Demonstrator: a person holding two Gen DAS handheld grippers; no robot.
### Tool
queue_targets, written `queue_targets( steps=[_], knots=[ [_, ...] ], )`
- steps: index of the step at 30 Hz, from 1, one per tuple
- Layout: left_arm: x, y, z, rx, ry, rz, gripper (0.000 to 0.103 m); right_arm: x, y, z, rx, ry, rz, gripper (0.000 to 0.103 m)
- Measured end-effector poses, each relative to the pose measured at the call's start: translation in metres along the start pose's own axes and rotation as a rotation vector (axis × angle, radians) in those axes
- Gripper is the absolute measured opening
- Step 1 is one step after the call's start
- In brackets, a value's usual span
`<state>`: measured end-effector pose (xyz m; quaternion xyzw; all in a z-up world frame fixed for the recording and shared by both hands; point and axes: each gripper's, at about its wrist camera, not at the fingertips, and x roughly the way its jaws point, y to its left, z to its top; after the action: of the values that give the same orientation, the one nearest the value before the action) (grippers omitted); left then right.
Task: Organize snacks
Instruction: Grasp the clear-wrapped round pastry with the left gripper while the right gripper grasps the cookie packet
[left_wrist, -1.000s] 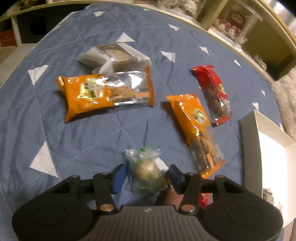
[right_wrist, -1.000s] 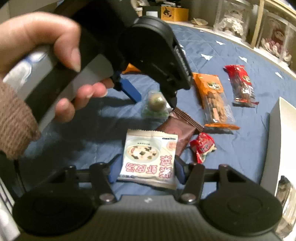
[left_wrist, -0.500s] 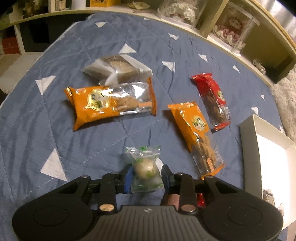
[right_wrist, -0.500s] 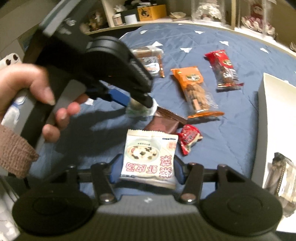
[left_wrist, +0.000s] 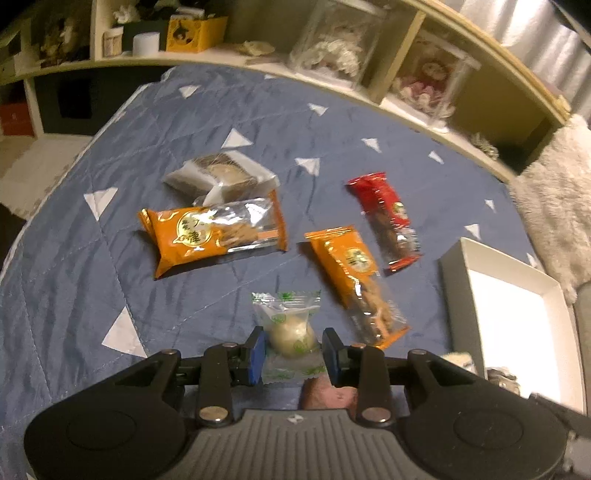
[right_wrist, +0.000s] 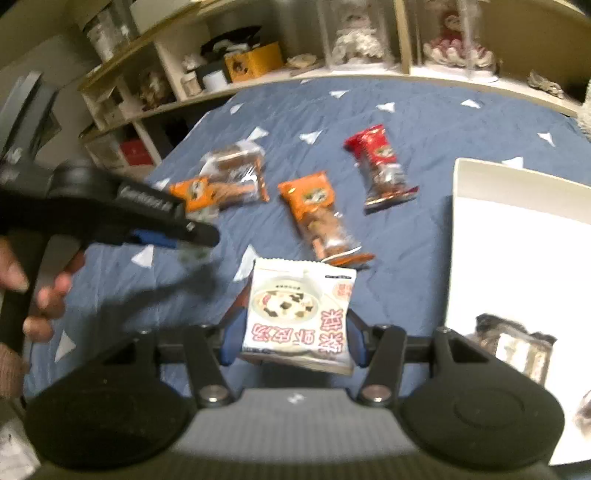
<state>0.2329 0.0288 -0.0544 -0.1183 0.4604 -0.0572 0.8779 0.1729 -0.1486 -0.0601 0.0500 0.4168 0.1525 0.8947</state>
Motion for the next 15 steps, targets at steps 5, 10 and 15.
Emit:
queue_targets(
  steps=[5, 10, 15],
  knots=[
    [-0.015, -0.01, -0.005, 0.009, -0.024, -0.043, 0.035, -0.018, -0.009, 0.009, 0.008, -0.05, -0.01, 0.061],
    [-0.031, -0.027, -0.009, 0.029, -0.053, -0.09, 0.035, -0.039, -0.024, 0.017, 0.011, -0.092, -0.034, 0.061],
    [-0.046, -0.055, -0.018, 0.069, -0.068, -0.147, 0.035, -0.066, -0.039, 0.018, 0.018, -0.114, -0.074, 0.061]
  ],
)
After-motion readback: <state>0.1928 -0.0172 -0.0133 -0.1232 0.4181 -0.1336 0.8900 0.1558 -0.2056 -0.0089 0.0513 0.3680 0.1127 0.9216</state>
